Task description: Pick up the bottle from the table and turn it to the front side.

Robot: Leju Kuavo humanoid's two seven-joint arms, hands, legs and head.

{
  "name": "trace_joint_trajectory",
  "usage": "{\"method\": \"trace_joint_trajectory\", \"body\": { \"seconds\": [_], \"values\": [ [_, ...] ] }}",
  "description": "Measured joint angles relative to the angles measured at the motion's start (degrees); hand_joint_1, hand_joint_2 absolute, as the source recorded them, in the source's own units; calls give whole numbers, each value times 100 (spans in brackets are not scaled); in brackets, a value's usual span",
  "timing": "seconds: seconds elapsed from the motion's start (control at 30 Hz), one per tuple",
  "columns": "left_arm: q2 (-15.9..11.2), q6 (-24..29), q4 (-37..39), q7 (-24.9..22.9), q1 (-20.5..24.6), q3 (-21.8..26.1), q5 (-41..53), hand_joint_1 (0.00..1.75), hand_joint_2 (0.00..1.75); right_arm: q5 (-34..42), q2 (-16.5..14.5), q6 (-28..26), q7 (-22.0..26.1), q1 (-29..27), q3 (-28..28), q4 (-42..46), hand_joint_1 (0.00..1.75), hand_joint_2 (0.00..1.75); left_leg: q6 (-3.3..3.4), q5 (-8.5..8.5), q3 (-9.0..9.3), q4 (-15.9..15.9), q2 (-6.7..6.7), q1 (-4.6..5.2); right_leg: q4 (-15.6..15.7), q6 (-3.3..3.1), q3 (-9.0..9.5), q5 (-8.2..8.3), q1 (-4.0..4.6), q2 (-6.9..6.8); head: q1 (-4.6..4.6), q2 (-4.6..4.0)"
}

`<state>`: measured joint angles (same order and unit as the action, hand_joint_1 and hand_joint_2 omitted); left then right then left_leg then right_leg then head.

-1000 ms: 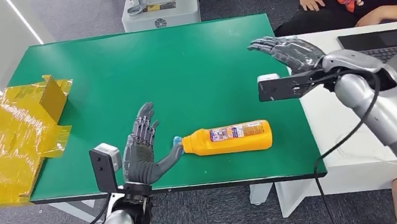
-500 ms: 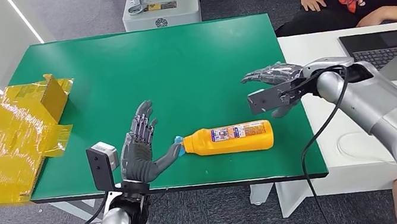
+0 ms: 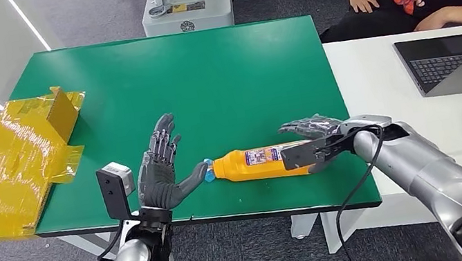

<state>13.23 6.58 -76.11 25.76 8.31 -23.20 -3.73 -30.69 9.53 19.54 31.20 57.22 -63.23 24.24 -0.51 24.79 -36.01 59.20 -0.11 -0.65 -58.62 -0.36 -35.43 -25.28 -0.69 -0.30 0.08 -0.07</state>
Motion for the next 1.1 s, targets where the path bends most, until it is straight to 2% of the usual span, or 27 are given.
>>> {"method": "trace_joint_trajectory", "body": {
  "seconds": [0.23, 0.63, 1.1],
  "values": [
    [-1, 0, 0, 0, -11, -3, -3, 0, 175, -53, 0, -390, -78, -83, -22, -49, 0, 175, 0, 0, 0, 2, 2, 1, 0, 0, 0, 1, -1, 1, 1, 0],
    [-1, -5, 0, -1, -11, -25, -5, 0, 175, -145, -59, -460, -157, -44, -22, -55, 0, 175, 0, 0, 0, 0, 2, 0, -2, 0, 0, 1, 0, 4, 0, 0],
    [10, -30, 48, -1, 40, -118, -9, 0, 175, -54, -647, -452, -229, 281, 3, -55, 0, 175, -1, -1, 2, 0, 7, -1, -3, 0, 0, 0, 0, 7, -1, 0]
  ]
}}
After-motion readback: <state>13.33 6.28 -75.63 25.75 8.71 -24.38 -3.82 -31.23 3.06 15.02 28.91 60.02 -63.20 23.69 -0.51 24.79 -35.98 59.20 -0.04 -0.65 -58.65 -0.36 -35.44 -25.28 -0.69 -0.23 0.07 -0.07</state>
